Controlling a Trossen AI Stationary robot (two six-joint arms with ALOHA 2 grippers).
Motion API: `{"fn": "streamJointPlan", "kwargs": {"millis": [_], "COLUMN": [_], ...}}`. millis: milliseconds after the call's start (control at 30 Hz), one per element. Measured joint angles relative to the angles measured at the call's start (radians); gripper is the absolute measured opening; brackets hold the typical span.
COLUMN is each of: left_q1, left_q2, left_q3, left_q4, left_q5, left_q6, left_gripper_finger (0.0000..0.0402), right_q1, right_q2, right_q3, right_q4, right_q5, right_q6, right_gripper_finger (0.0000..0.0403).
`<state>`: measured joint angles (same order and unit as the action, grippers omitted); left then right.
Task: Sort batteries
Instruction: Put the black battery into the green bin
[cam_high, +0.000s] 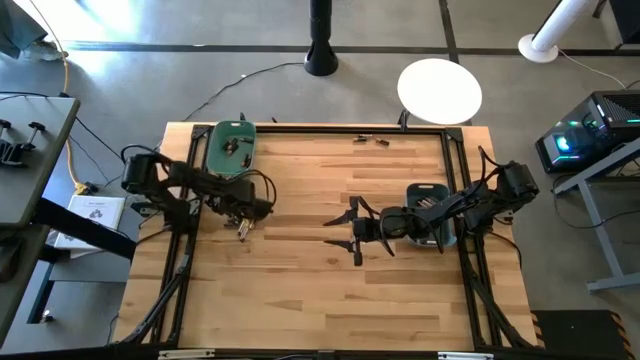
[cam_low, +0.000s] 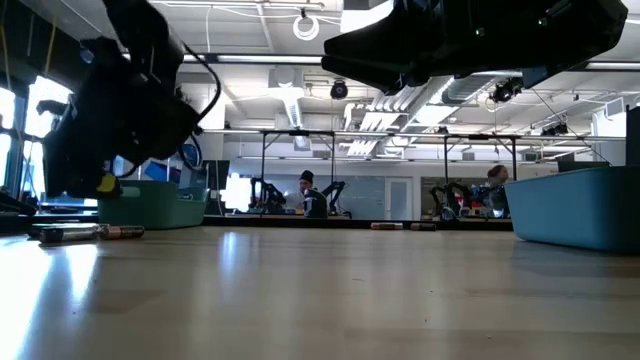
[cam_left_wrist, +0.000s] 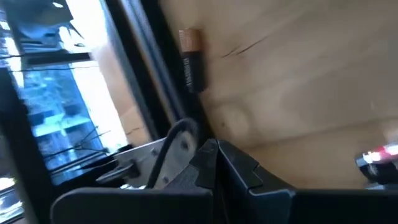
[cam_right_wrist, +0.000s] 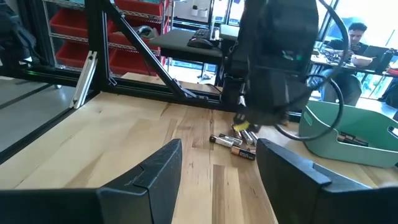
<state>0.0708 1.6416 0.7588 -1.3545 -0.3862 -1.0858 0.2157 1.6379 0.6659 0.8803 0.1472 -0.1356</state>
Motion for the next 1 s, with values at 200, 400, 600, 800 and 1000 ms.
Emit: {"fn": "streamJointPlan", "kwargs": {"millis": [200, 400, 600, 800, 1000], "left_q1": [0.108, 0.200, 0.301, 0.359, 0.415], "left_q2": [-0.001, -0.002, -0.006, -0.002, -0.004], "left_q3": [-0.078, -0.115, -0.149, -0.153, -0.152], "left_q4": [0.084, 0.167, 0.243, 0.264, 0.292], "left_q5": [-0.063, -0.118, -0.144, -0.199, -0.202], "left_q6": [0.068, 0.147, 0.218, 0.230, 0.267], "left_gripper_finger": [0.0000, 0.0000, 0.0000, 0.0000, 0.0000], "right_q1": [0.000, 0.000, 0.000, 0.000, 0.000], "right_q2": [0.000, 0.000, 0.000, 0.000, 0.000], "right_q3": [0.000, 0.000, 0.000, 0.000, 0.000], "right_q4": [0.000, 0.000, 0.000, 0.000, 0.000], "right_q5": [0.000, 0.000, 0.000, 0.000, 0.000], "right_q6": [0.000, 0.000, 0.004, 0.004, 0.004], "right_gripper_finger": [0.0201, 0.0201, 0.0201, 0.0201, 0.0201]}}
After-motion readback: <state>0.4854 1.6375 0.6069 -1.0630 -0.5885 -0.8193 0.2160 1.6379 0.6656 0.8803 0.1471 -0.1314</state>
